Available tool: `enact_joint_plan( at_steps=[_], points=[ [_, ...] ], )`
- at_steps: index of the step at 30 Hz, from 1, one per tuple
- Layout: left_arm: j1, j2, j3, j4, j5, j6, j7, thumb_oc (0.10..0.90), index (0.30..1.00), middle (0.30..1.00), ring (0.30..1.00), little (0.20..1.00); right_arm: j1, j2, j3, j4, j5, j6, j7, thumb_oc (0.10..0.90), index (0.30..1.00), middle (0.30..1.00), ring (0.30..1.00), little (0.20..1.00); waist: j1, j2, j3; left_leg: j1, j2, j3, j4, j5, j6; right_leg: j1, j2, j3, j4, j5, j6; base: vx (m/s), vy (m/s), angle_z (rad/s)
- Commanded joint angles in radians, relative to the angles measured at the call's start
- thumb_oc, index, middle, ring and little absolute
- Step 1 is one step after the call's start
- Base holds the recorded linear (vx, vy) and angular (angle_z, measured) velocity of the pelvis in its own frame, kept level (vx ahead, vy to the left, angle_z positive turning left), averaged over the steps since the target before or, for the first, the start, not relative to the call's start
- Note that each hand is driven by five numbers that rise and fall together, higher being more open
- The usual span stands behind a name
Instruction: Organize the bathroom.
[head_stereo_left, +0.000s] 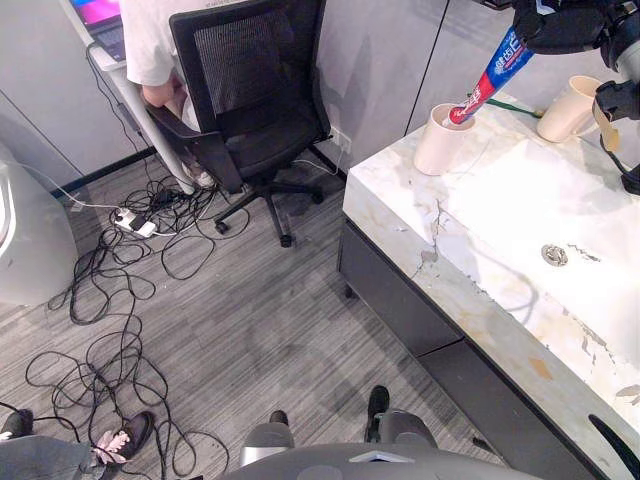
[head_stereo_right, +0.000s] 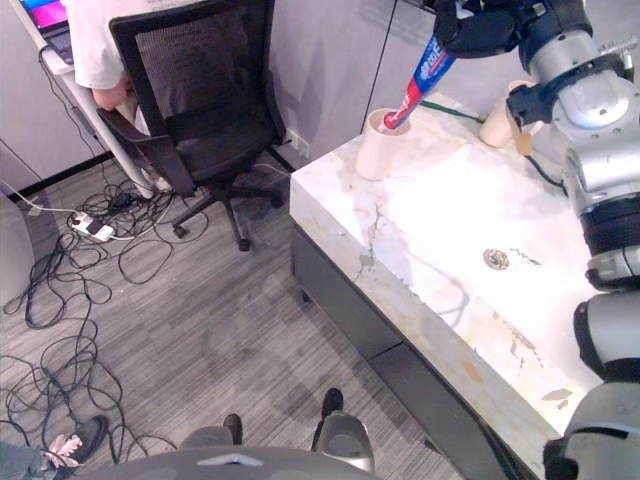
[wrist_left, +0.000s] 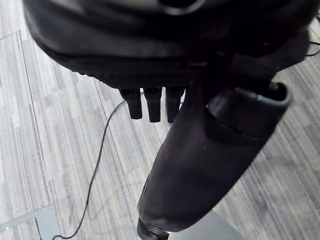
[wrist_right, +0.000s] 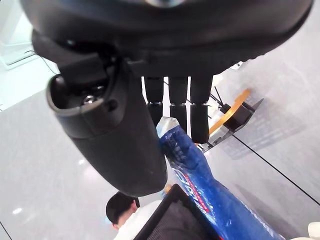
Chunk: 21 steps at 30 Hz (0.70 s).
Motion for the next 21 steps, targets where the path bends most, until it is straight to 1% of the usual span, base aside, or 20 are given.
enact_joint_plan(
  at_steps=[1, 9, 16, 21],
  points=[
    [0.054, 0.102, -0.031, 0.019, 0.019, 0.004, 0.023, 0.800, 0.900, 0.900, 0.900, 0.900, -0.151, -0.049, -0.070, -0.013, 0.051, -0.104, -0.068, 0.400, 0.300, 0.300, 0.300, 0.300, 0.043, -0.063, -0.075, 0.038, 0.039, 0.039, 0.027, -0.036, -0.014, -0.039, -0.060, 0.057, 0.049, -0.056, 0.074, 0.00, -0.001, 0.11],
    [0.058, 0.094, -0.033, 0.015, 0.017, 0.000, 0.025, 0.800, 0.900, 0.900, 0.900, 0.900, -0.132, -0.031, -0.087, 0.006, 0.053, -0.100, -0.045, 0.400, 0.300, 0.300, 0.300, 0.300, 0.048, -0.056, -0.070, 0.037, 0.041, 0.036, 0.027, -0.036, -0.015, -0.035, -0.066, 0.057, 0.048, -0.058, 0.074, 0.00, 0.000, 0.01],
    [0.055, 0.090, -0.036, 0.017, 0.029, -0.004, 0.014, 0.800, 0.900, 0.900, 0.900, 0.900, -0.103, -0.003, -0.098, 0.012, 0.039, -0.080, -0.020, 0.400, 0.300, 0.300, 0.300, 0.300, 0.047, -0.051, -0.066, 0.032, 0.042, 0.042, 0.032, -0.039, -0.016, -0.039, -0.070, 0.061, 0.043, -0.055, 0.076, 0.00, 0.000, 0.00],
    [0.049, 0.087, -0.039, 0.017, 0.032, -0.003, 0.013, 0.800, 0.900, 0.900, 0.900, 0.900, -0.062, 0.023, -0.133, 0.010, 0.032, -0.067, -0.001, 0.400, 0.300, 0.300, 0.300, 0.300, 0.044, -0.048, -0.064, 0.033, 0.041, 0.046, 0.035, -0.043, -0.015, -0.040, -0.072, 0.065, 0.043, -0.053, 0.078, 0.00, 0.000, 0.00]
  ],
)
